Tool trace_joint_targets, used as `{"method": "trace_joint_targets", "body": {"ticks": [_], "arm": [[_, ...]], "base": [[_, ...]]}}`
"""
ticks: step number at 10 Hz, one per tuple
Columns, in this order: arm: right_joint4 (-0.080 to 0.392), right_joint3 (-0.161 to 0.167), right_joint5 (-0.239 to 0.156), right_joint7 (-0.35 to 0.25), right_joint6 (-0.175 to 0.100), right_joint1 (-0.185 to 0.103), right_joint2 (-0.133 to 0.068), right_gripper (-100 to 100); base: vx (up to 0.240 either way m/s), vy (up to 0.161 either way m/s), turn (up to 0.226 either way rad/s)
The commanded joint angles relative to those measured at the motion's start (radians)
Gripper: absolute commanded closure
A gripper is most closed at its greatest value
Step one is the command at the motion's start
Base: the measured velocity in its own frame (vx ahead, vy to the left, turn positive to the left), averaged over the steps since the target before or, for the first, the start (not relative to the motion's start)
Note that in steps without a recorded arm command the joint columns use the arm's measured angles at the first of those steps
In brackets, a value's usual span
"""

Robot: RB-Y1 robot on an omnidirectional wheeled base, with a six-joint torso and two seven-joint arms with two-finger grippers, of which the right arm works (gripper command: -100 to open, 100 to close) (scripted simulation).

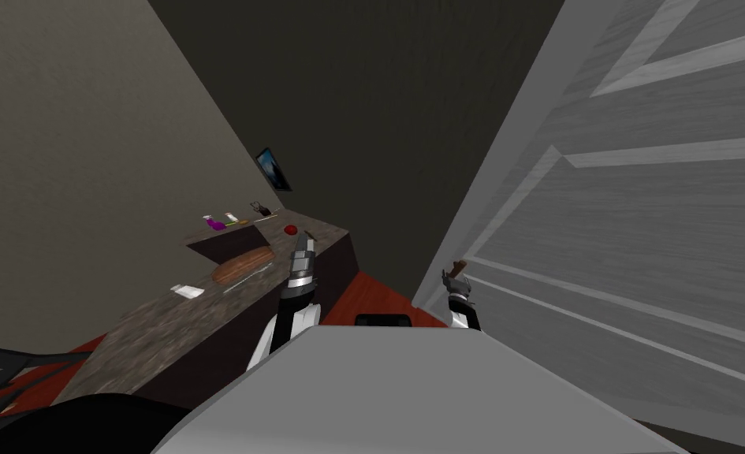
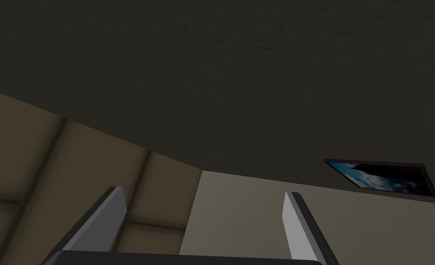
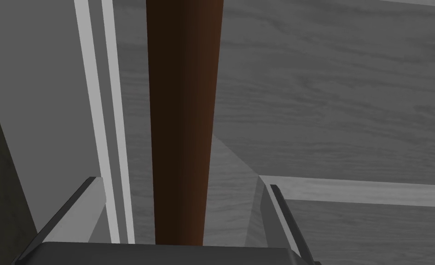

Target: Pull the door open

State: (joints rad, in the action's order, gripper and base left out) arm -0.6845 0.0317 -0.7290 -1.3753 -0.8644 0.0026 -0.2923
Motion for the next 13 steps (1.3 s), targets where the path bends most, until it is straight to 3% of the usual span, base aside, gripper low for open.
{"method": "trace_joint_targets", "body": {"ticks": [1,2,7,13], "arm": [[0.0,0.0,0.0,0.0,0.0,0.0,0.0,-100],[0.0,0.0,0.0,0.0,0.0,0.0,0.0,100],[0.0,0.0,0.0,0.0,0.0,0.0,0.0,100],[-0.037,0.076,0.042,-0.046,0.016,0.006,-0.018,100]], "base": [[0.058,0.013,-0.033],[-0.031,0.014,0.037],[-0.009,-0.004,-0.001],[-0.205,0.004,0.057]]}}
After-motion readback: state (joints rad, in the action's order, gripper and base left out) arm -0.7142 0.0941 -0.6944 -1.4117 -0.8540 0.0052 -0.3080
